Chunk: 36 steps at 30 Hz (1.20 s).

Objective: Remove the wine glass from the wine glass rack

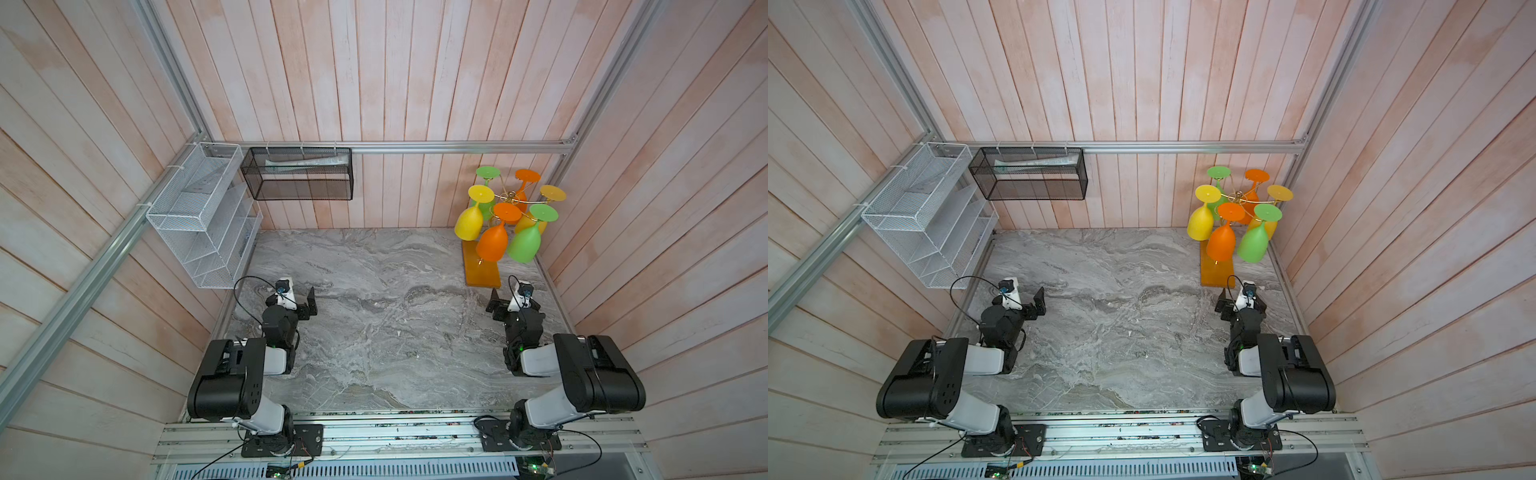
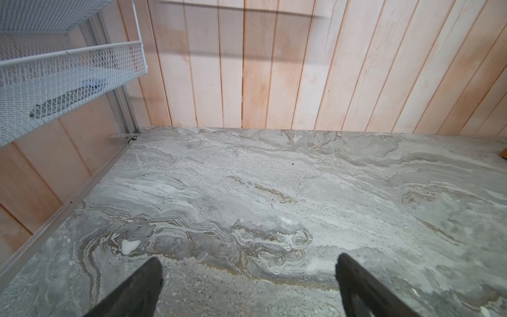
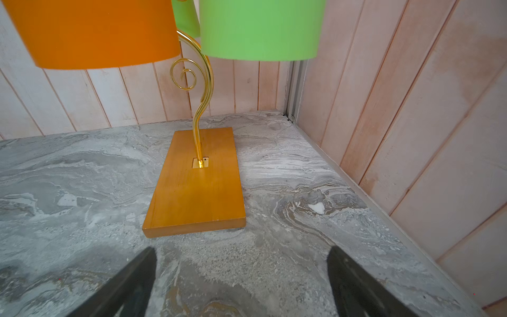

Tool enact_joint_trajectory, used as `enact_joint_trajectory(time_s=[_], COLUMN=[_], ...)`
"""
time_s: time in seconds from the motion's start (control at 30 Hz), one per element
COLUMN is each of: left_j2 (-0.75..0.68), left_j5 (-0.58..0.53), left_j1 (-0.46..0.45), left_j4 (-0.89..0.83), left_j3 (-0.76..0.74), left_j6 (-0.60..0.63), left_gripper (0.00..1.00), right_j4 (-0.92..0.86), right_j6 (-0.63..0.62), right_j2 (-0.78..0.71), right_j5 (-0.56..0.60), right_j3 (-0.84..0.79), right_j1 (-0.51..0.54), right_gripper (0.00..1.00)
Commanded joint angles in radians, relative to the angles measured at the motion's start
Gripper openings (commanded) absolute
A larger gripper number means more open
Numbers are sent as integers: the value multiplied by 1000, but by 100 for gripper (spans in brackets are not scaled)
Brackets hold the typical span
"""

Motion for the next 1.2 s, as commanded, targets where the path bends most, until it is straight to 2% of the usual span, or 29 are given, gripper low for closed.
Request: enact_joint_trajectory(time_s=[0.0, 0.97, 1.17], left_j2=[3, 4, 3], left_j5=[-14, -12, 36], left_j1=[-3, -3, 22], left_j4=[3, 1, 8], left_j3=[10, 9, 4], left_j6=[2, 1, -15], left_gripper=[100, 100, 100], right_j4=[-4, -3, -4], right_j6=[7, 7, 7], right_j2=[-10, -9, -9], right_j5=[0, 1, 0], right_j3=[13, 13, 13], right_j1=[-5, -5, -6], right_gripper=[98, 98, 98])
